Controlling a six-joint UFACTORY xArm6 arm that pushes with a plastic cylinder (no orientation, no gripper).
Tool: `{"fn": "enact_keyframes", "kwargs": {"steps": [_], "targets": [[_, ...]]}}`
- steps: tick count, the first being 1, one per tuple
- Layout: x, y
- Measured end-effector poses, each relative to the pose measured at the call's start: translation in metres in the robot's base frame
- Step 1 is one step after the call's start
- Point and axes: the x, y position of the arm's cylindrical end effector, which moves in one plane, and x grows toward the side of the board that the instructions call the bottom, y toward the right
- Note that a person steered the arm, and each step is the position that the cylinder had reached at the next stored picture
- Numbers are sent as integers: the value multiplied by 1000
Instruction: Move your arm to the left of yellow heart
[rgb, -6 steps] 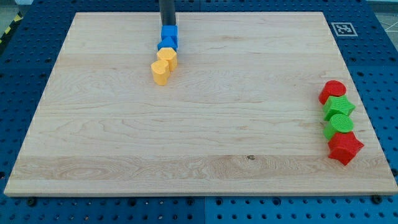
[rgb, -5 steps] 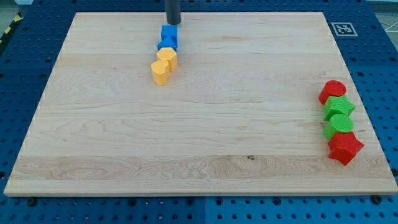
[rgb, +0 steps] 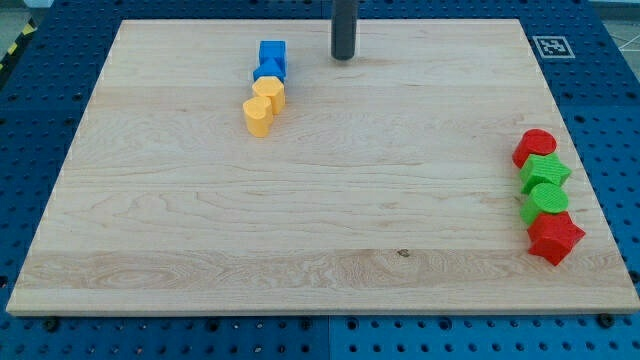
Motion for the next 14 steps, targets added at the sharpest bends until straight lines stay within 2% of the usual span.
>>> {"fn": "enact_keyframes", "kwargs": {"steps": [5, 10, 14], "targets": [[60, 15], [166, -49], [161, -89]]}}
